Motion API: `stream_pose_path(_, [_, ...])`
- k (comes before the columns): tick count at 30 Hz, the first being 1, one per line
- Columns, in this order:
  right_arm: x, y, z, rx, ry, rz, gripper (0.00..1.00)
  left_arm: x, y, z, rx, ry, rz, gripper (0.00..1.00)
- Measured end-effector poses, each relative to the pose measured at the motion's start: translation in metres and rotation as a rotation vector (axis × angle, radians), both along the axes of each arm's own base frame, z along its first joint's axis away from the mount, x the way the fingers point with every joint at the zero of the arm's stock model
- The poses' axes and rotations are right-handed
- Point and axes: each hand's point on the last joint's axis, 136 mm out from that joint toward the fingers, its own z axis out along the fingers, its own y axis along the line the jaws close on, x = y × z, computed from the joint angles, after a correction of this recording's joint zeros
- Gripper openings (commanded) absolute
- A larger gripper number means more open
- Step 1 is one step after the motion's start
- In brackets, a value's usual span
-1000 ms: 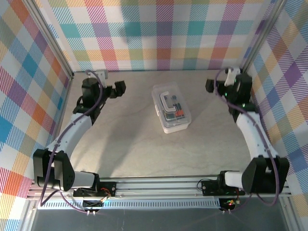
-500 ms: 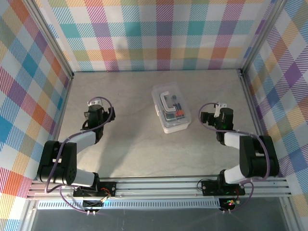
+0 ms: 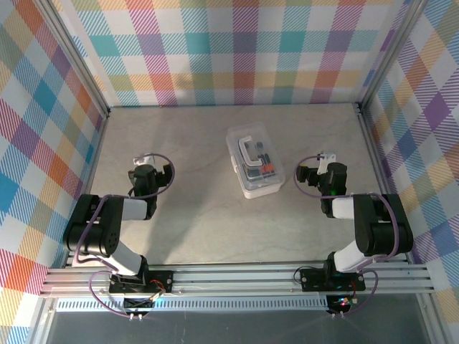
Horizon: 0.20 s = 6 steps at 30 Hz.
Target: Pack the tool kit
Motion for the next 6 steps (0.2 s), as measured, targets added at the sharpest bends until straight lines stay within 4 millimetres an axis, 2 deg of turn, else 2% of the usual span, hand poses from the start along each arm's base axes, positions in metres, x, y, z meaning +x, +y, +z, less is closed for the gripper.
stream_pose_path(3, [0.0001,-0.0007,0.0001,0.0,0.0,-0.002,0.99,-0.005,0.0009,-0.0085,0.007,0.014,0.004,1.0])
stream_pose_path(6, [0.0001,-0.0007,0.0001,0.0,0.0,-0.002,0.99,-0.0034,0.001,-0.0053,0.007,-0.003,0.006,1.0])
